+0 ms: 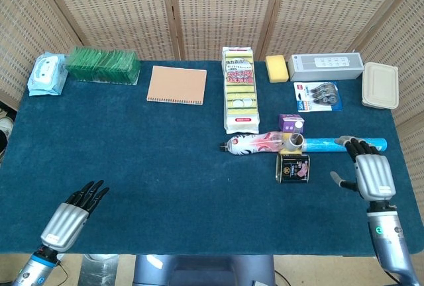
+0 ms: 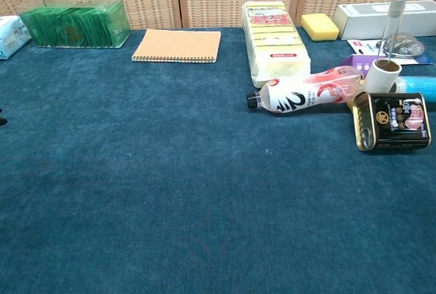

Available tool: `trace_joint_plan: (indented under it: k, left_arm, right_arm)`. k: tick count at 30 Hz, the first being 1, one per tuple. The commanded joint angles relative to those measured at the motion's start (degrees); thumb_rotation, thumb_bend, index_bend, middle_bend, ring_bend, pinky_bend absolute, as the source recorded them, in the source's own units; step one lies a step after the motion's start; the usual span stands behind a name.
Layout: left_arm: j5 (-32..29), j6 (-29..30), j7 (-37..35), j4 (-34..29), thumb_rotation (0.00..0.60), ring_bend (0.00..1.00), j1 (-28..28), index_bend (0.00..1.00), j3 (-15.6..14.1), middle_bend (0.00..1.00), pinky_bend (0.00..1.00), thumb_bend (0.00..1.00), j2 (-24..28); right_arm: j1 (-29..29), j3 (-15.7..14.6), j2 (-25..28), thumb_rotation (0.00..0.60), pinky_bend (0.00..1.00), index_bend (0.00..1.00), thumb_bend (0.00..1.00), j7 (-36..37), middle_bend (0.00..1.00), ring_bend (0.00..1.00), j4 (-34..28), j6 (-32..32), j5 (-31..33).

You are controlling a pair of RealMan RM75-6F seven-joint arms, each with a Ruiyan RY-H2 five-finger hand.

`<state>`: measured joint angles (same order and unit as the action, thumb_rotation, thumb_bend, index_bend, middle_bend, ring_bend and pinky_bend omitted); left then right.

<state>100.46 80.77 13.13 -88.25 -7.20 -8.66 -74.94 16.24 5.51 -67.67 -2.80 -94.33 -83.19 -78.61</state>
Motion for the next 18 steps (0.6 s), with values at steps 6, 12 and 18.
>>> trace_joint_plan:
  k: [6, 12, 18]
  left_arm:
    - [0.3, 0.7, 0.1, 0.3, 0.600, 0.02, 0.3, 0.03, 0.0, 0.02, 0.23, 0.21, 0.0]
    - [0.9, 2.7, 0.2, 0.0, 0.600, 0.02, 1.1, 0.03, 0.2, 0.02, 0.23, 0.21, 0.3]
    - [1.1, 4.8, -0.6, -0.6, 0.600, 0.02, 1.8, 0.03, 0.6, 0.02, 0.23, 0.21, 1.5]
  right_arm:
    - [-5.8, -3.8, -0.6, 0.600, 0.26, 0.25, 0.25, 4.0, 0.25, 0.23, 0.6, -7.5, -7.7]
    - [-9.1, -6.7, 0.7, 0.600, 0.26, 0.25, 0.25, 4.8, 0.26, 0.24, -0.9, -10.5, -12.3]
    - [-10.4, -8.2, 3.1, 0.600, 0.26, 0.25, 0.25, 2.7, 0.26, 0.24, -1.6, -8.9, -12.8]
